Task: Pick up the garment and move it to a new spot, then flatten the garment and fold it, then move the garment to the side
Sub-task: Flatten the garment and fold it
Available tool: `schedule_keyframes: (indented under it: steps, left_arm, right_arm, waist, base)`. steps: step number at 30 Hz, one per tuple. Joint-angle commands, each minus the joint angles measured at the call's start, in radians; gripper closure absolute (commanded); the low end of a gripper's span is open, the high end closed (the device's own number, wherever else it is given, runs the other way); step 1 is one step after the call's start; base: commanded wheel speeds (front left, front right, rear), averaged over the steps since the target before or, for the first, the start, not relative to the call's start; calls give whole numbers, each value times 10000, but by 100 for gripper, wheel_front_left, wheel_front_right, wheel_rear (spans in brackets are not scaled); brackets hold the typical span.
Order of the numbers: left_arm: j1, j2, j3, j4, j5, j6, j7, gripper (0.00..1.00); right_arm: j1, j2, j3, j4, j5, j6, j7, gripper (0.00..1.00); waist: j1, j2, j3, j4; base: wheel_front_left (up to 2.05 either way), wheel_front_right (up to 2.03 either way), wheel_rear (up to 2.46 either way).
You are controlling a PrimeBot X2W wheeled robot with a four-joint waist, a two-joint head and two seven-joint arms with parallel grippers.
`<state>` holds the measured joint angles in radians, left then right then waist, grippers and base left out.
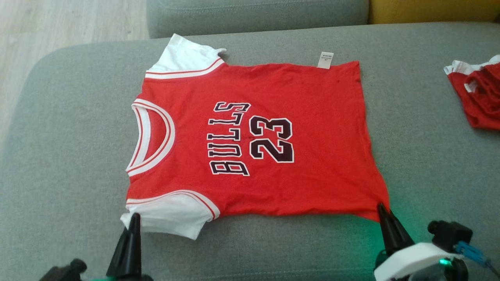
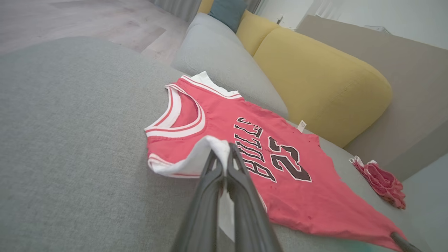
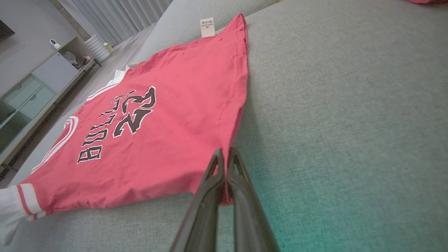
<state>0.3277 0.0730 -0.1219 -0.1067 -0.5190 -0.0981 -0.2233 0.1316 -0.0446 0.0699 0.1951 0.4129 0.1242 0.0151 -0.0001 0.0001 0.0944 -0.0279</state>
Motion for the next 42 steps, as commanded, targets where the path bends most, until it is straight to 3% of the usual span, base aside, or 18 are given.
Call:
schedule_keyframes:
  steps: [1,12,22,30,38,39,40,41,42]
  left_arm:
    - [-650,-100,318,-194,-112,-19,-122,100]
    - [-3150,-186,140,839,-750,-10,-253,100]
    - [-5565,-122,492,2919,17,-70,-374,100]
    - [-6536,-166,1217,3520,480,-175,-382,100]
    - [-7154,-209,1336,4453,983,-270,-383,100]
    - [-7218,-211,1350,4560,1000,-276,-383,100]
    - [-7287,-213,1346,4633,1034,-283,-384,89]
    - [-7360,-215,1353,4672,1053,-289,-384,62]
    - [-7434,-217,1374,4700,1063,-295,-384,3]
  right_arm:
    - [-612,-60,297,-191,109,65,-174,100]
    - [-2235,-58,385,714,963,65,-902,100]
    - [-3940,-57,544,1951,1340,65,-1395,100]
    - [-4926,-57,858,2989,1568,65,-1879,100]
    - [-5971,-57,1328,4271,1719,65,-2144,100]
    - [-6077,-57,1366,4376,1757,65,-2178,84]
    - [-6186,-57,1398,4478,1796,65,-2211,60]
    - [-6295,-57,1431,4562,1848,65,-2251,26]
    - [-6399,-57,1458,4630,1910,65,-2296,0]
  waist:
    - [1,-1,67,-16]
    - [1,-1,847,-44]
    - [1,-1,1496,-95]
    - [1,-1,1868,-260]
    - [1,-1,2170,-455]
    - [1,-1,2188,-459]
    - [1,-1,2213,-465]
    - [1,-1,2232,-469]
    - [1,-1,2246,-473]
  base:
    - [0,0,0]
    - [0,0,0]
    - [0,0,0]
    - [0,0,0]
    - [0,0,0]
    - [0,0,0]
    - [0,0,0]
    - [0,0,0]
    - [0,0,0]
